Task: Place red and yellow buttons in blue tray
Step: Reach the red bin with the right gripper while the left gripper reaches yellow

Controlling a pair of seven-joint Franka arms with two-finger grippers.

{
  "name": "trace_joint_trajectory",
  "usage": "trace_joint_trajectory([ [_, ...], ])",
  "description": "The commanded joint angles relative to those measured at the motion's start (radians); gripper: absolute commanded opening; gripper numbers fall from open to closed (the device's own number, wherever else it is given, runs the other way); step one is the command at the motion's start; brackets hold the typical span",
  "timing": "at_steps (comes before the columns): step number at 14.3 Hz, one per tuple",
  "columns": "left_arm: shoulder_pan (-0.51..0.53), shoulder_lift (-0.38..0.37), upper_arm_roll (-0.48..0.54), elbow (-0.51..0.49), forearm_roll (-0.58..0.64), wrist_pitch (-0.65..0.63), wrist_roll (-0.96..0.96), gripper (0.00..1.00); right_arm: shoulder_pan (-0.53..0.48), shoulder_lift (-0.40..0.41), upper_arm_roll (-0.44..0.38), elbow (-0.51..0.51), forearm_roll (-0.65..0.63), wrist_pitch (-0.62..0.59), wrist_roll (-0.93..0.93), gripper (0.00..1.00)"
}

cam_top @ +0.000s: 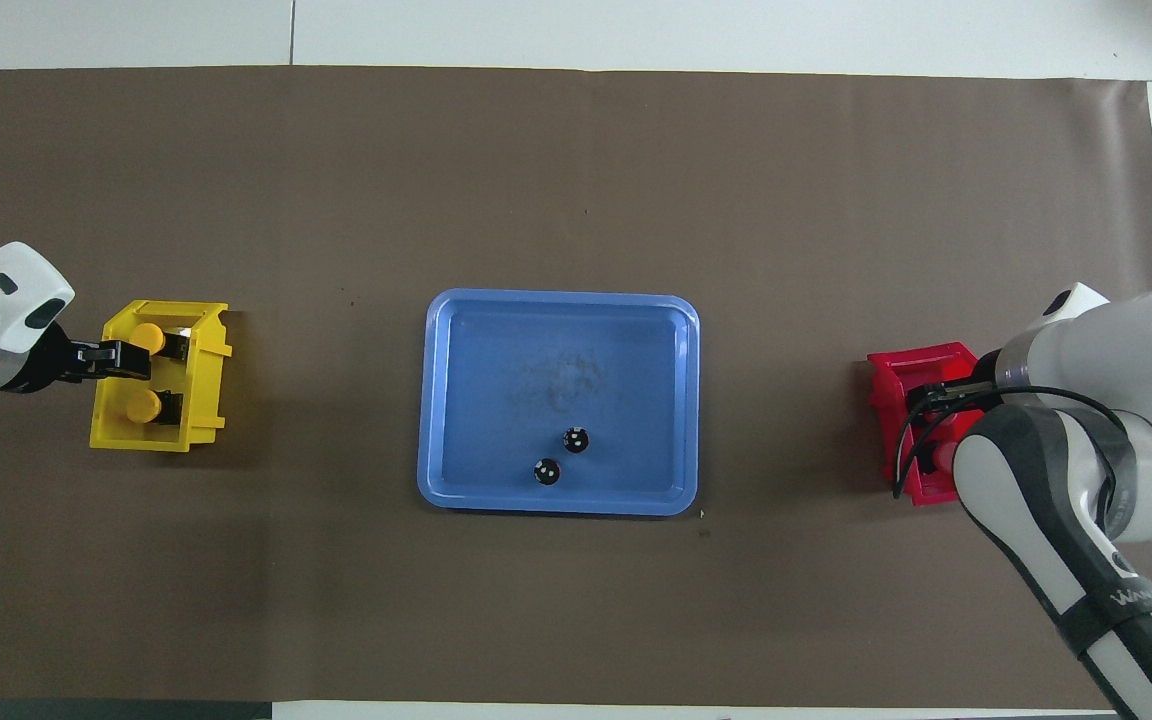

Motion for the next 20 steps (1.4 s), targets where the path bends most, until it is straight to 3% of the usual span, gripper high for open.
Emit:
trace_joint_trajectory([
  [1, 0.001, -0.021, -0.001, -0.059, -0.007, 0.036, -0.035, 0.78, -0.012, -0.031, 0.006, -0.038, 0.022, 0.029, -0.035, 0.59],
  [5, -0.01, -0.041, -0.001, -0.102, -0.007, 0.039, -0.038, 0.77, -0.008, -0.031, 0.006, -0.038, 0.022, 0.03, -0.034, 0.49],
  [10, -0.013, -0.045, -0.003, -0.111, -0.007, 0.042, -0.038, 0.76, 0.0, -0.031, 0.006, -0.033, 0.022, 0.024, -0.03, 0.21],
  [12, -0.015, -0.045, -0.004, -0.111, -0.007, 0.047, -0.038, 0.73, 0.0, -0.022, 0.006, 0.004, 0.02, -0.014, -0.033, 0.21],
  [16, -0.015, -0.047, -0.004, -0.124, -0.007, 0.051, -0.036, 0.71, 0.005, 0.065, 0.006, 0.304, 0.016, -0.305, -0.029, 0.21],
  [20, -0.018, -0.042, -0.004, -0.131, -0.008, 0.06, -0.038, 0.68, 0.121, 0.158, 0.007, 0.582, 0.017, -0.5, 0.113, 0.21],
])
